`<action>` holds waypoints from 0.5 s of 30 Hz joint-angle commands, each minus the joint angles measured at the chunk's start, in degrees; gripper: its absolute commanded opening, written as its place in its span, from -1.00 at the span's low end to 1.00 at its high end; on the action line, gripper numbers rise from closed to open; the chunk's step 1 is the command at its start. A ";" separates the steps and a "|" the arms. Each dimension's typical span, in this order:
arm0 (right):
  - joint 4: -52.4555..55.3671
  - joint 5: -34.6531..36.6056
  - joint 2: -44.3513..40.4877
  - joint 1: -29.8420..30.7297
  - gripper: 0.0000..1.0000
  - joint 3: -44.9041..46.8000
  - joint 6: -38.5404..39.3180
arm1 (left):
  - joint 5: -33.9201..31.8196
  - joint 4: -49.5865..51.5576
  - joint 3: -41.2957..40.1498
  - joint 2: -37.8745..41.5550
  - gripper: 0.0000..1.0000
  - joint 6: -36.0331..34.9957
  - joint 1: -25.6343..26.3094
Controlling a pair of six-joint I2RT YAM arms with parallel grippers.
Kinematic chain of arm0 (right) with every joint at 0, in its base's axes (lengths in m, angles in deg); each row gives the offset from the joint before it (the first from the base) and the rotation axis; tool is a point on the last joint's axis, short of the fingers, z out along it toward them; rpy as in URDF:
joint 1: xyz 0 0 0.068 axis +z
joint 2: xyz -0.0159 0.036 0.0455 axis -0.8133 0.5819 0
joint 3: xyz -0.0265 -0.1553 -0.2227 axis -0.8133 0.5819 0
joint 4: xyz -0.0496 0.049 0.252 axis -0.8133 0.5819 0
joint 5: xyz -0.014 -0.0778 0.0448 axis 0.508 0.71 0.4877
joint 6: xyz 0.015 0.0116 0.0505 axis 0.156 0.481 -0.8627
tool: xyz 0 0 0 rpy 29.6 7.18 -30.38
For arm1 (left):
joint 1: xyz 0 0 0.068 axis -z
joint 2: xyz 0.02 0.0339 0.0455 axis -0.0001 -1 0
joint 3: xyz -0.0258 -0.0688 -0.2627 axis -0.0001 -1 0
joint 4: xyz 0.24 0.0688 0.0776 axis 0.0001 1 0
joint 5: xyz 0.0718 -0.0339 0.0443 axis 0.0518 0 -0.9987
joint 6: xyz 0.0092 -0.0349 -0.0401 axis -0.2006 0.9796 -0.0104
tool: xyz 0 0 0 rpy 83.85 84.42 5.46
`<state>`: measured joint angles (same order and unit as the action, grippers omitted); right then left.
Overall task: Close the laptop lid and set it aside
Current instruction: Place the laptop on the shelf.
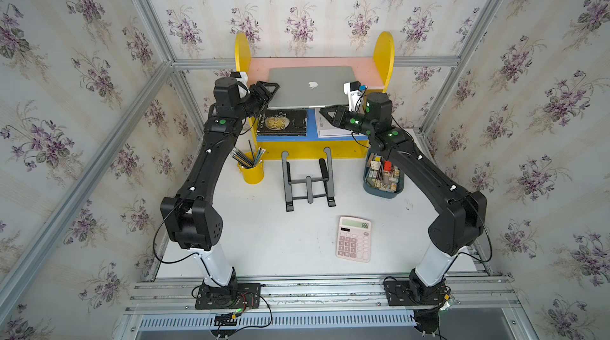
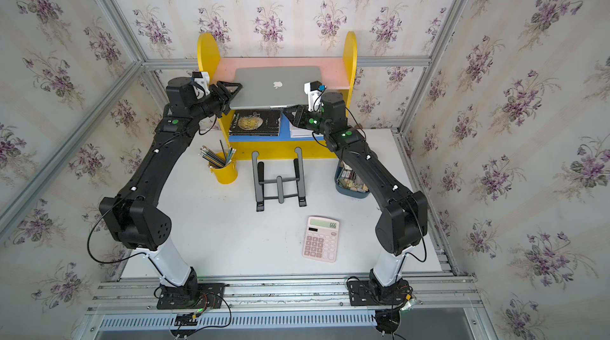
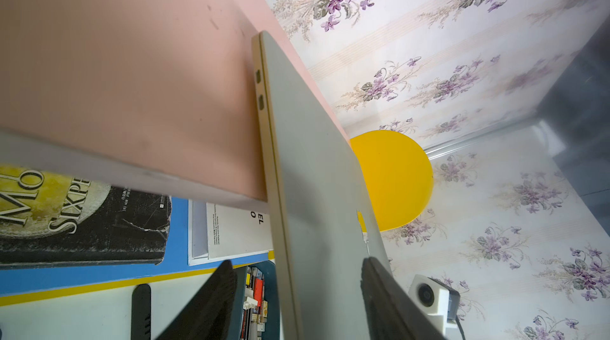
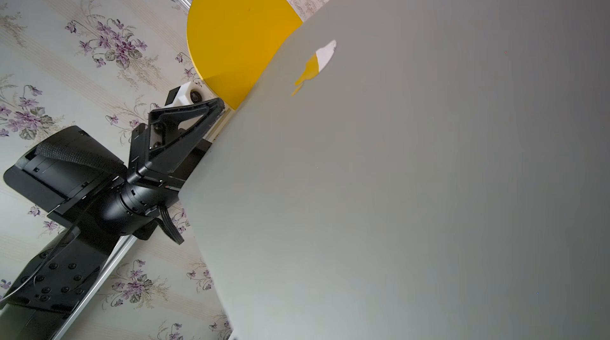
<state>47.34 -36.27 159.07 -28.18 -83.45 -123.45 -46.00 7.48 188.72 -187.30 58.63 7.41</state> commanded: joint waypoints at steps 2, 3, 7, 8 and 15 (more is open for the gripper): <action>0.60 0.92 0.76 -0.03 -0.44 -2.14 0.79 | 1.85 3.06 2.70 -0.44 0.40 -3.93 -0.25; 0.84 0.90 0.99 0.00 -0.44 -2.63 0.77 | 2.09 3.81 3.26 -0.45 0.42 -4.59 -0.36; 1.60 0.79 2.04 -0.07 -0.43 -4.35 0.75 | 2.68 6.88 4.81 -0.08 0.52 -7.45 -0.77; 1.90 0.71 2.28 -0.08 -0.43 -4.85 0.80 | 2.89 7.60 4.94 0.11 0.53 -8.16 -0.82; 2.54 0.35 3.59 -0.12 -0.43 -6.72 0.63 | 3.70 9.52 -0.84 6.08 0.54 -12.45 -1.96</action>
<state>51.06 -36.33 162.33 -28.22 -89.44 -123.26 -43.05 16.37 189.99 -183.35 49.80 5.60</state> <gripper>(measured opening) 0.286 0.778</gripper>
